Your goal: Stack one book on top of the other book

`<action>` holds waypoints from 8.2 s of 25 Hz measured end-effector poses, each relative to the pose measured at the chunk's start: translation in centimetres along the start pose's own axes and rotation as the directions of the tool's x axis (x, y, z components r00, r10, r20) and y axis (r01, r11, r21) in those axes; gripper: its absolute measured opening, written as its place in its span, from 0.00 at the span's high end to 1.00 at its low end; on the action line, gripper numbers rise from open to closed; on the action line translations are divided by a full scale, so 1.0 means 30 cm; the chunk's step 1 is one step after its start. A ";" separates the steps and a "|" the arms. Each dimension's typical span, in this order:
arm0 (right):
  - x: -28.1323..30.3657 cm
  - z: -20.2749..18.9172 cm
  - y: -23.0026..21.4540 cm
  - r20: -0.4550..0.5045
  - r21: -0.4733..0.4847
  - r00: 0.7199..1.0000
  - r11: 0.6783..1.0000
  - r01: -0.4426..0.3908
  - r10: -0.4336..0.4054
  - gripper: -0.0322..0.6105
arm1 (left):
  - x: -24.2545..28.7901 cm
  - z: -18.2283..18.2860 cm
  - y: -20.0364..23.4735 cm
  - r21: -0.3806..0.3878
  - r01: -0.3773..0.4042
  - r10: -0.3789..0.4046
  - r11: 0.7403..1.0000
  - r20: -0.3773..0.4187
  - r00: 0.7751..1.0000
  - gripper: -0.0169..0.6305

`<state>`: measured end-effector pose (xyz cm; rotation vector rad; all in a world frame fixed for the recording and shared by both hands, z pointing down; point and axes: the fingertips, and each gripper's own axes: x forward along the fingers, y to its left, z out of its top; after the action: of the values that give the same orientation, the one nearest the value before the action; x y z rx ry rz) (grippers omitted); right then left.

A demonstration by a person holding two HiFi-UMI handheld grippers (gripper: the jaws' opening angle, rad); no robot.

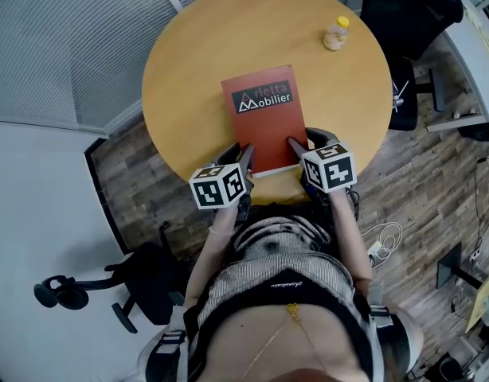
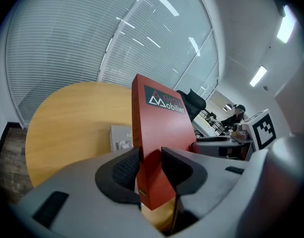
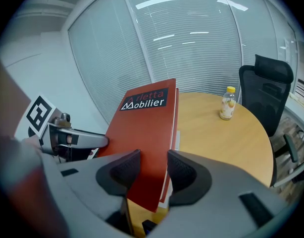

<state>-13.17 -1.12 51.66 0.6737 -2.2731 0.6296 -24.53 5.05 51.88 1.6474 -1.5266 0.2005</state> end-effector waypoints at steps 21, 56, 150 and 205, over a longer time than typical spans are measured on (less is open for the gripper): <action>0.100 -0.095 -0.033 -0.090 0.036 0.995 0.999 -0.028 0.032 0.67 | 0.076 -0.095 0.061 -0.044 -0.014 0.010 0.999 -0.087 0.996 0.77; 0.275 -0.246 -0.090 -0.239 0.135 0.967 0.989 -0.052 0.083 0.67 | 0.212 -0.233 0.173 -0.138 -0.027 -0.007 0.990 -0.243 0.970 0.77; -0.050 0.060 0.132 0.350 -0.317 0.856 0.908 -0.273 0.379 0.89 | 0.027 0.017 -0.210 0.217 0.363 -0.384 0.906 0.063 0.921 0.94; -0.243 0.297 0.281 0.530 -0.391 0.754 0.901 -0.190 0.389 0.91 | -0.142 0.243 -0.333 0.399 0.250 -0.381 0.882 0.293 0.877 0.94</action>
<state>-17.83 1.99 38.53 0.3810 -3.0313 0.1731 -19.84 2.19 40.00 2.3043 -1.5109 -0.0232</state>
